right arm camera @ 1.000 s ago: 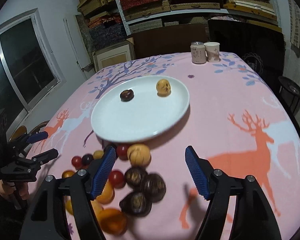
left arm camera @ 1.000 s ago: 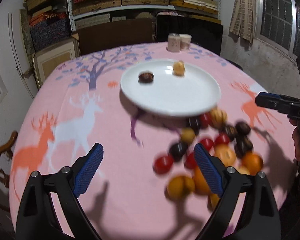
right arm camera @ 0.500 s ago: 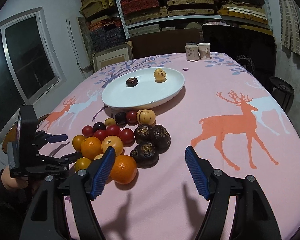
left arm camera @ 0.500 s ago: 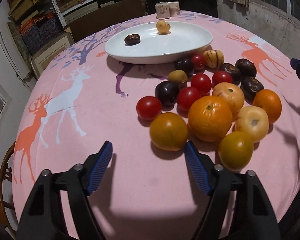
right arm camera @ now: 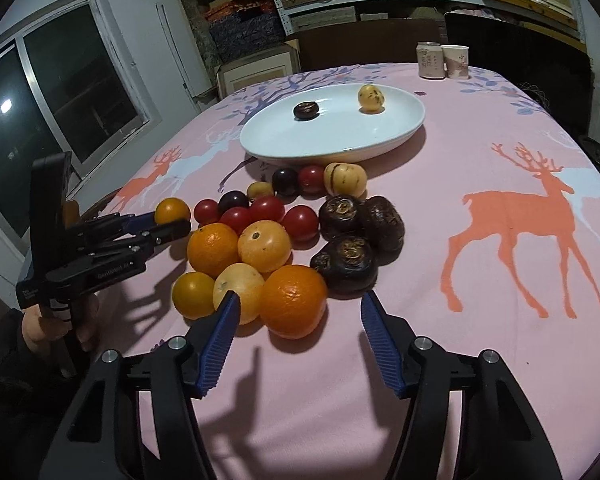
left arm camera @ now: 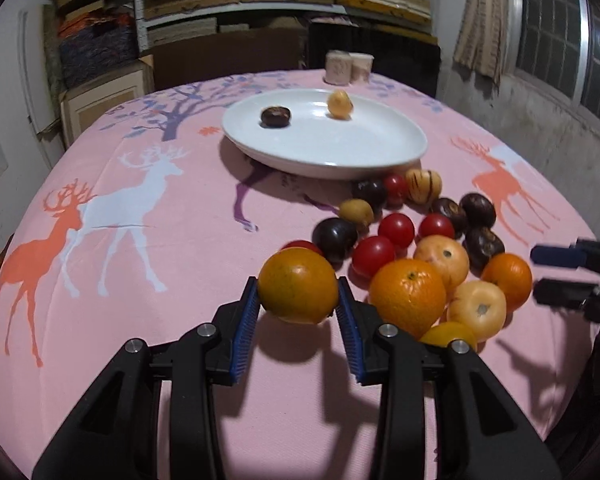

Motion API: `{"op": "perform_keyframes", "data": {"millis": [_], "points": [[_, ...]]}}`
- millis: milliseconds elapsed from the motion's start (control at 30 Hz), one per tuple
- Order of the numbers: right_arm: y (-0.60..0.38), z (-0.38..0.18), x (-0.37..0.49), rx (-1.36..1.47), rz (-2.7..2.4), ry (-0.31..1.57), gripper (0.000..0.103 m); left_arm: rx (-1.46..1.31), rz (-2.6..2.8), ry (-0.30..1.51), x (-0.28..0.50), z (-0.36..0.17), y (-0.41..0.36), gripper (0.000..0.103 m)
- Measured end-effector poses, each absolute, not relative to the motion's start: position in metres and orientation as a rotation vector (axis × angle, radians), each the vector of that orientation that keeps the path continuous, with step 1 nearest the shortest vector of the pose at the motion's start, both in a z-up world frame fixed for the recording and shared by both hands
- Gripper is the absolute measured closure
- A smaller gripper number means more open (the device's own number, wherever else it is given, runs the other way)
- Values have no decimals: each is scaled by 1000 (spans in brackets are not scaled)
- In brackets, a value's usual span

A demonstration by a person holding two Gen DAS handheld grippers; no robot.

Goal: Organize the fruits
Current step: 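Grasp the yellow-orange fruit with the left tool while the right tool grasps an orange, then place both fruits on the white plate and open both tools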

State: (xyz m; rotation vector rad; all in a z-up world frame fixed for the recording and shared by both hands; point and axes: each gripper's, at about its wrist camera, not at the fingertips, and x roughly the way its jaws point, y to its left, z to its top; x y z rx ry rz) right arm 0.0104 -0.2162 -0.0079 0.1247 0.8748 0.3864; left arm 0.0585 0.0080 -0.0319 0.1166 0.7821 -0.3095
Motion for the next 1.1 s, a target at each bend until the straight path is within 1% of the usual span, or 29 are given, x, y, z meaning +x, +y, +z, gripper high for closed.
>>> {"op": "perform_keyframes", "data": {"millis": [100, 267, 300, 333, 367, 567, 867, 967, 1100], "points": [[-209, -15, 15, 126, 390, 901, 44, 115, -309, 776, 58, -31, 8, 66], [-208, -21, 17, 146, 381, 918, 46, 92, -317, 779, 58, -32, 11, 66], [-208, -22, 18, 154, 382, 920, 48, 91, -319, 779, 58, -32, 10, 66], [-210, -23, 18, 176, 392, 918, 54, 91, -318, 779, 57, -32, 11, 66], [-212, -24, 19, 189, 395, 915, 64, 91, -319, 779, 57, -32, 11, 66], [-212, -22, 15, 188, 394, 900, 64, 75, -313, 785, 58, -33, 13, 66], [-225, 1, 8, 208, 409, 823, 64, 60, -305, 800, 53, -30, 19, 66], [-233, 17, 15, 201, 401, 791, 64, 53, -313, 797, 56, -18, 19, 66], [-245, 37, 41, 207, 388, 759, 64, 79, -334, 757, 68, 9, 10, 65]]}}
